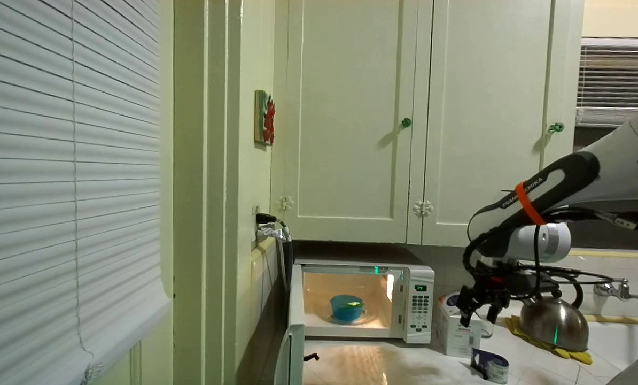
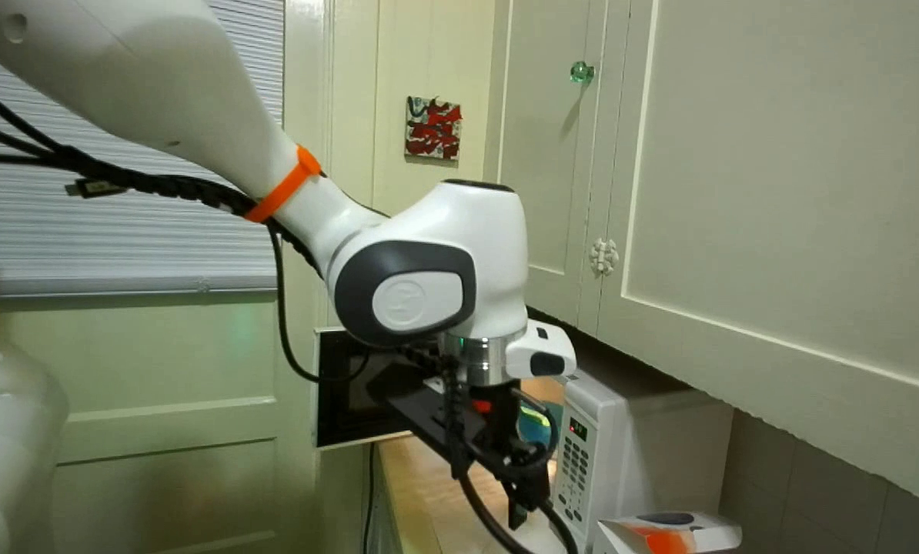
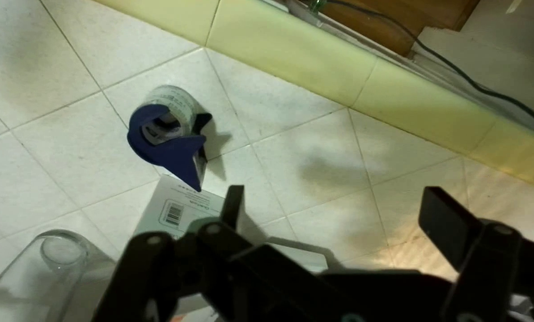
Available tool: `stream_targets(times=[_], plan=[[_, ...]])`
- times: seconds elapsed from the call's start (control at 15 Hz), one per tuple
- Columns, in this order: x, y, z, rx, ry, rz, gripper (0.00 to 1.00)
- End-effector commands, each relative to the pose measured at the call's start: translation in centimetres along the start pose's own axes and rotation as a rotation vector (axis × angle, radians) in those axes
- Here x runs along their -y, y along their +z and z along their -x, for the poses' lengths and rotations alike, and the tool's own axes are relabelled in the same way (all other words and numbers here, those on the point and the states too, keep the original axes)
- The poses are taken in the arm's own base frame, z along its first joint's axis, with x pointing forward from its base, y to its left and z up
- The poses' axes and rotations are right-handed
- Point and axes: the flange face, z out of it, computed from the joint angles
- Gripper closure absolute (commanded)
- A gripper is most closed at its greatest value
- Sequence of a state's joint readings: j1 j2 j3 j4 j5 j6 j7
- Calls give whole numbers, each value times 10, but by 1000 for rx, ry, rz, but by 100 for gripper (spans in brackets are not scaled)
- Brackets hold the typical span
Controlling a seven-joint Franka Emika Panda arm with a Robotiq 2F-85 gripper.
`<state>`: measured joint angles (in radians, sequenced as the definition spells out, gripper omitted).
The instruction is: Move the white and blue object to the right
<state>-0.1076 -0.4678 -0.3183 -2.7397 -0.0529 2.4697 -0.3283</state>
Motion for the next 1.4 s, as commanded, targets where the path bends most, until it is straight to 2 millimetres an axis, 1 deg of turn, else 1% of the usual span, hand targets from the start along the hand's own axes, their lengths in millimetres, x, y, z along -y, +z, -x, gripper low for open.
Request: stream_targets(times=[0.0,0.13,0.27,0.4,0.67,1.0,1.33], plan=[[-4,7,1,5,2,1,0],[-5,14,0,15,3,3,0],[-5,13,-1,13,1,4,0],[-14,21,-2,-8,-21,-2,0],[-41,35,-3,-51,-105,30,0],[-60,64,0,-100,-193,63,0],[-73,84,8,-130,-218,63,0]])
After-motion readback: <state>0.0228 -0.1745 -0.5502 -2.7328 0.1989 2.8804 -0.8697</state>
